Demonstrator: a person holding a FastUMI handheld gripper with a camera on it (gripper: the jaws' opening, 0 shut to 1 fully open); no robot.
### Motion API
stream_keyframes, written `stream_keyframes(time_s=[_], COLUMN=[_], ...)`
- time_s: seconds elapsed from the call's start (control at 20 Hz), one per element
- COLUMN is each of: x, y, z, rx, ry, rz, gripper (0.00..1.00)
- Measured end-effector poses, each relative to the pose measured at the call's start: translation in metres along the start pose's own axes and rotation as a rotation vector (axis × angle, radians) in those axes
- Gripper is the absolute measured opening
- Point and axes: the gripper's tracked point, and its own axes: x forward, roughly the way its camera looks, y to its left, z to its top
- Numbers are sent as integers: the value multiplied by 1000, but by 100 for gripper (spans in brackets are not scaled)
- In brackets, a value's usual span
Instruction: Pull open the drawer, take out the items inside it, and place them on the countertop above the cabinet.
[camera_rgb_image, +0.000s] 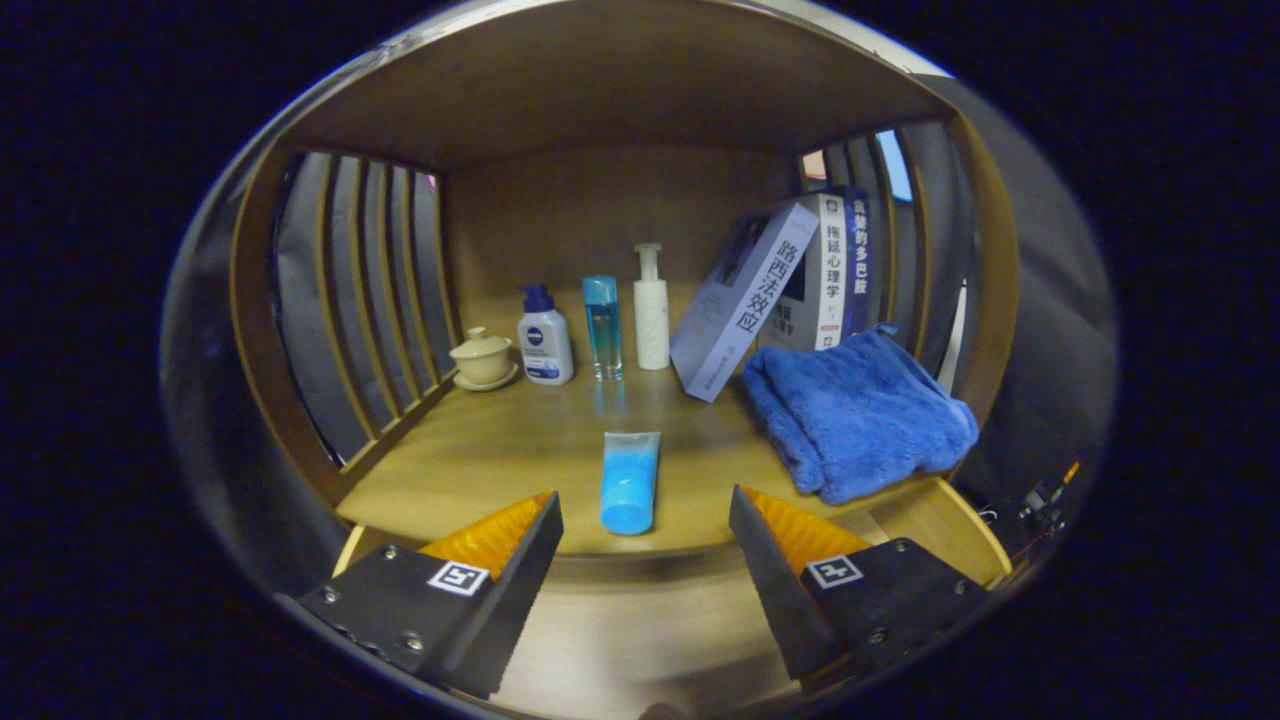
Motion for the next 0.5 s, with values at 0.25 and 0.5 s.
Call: stream_keyframes(time_s=[0.25,0.5], x=[-73,-150], y=[-15,-22], z=[-5,-16], rx=[-31,-44], ry=[-50,-153], rz=[25,45], gripper=[99,99])
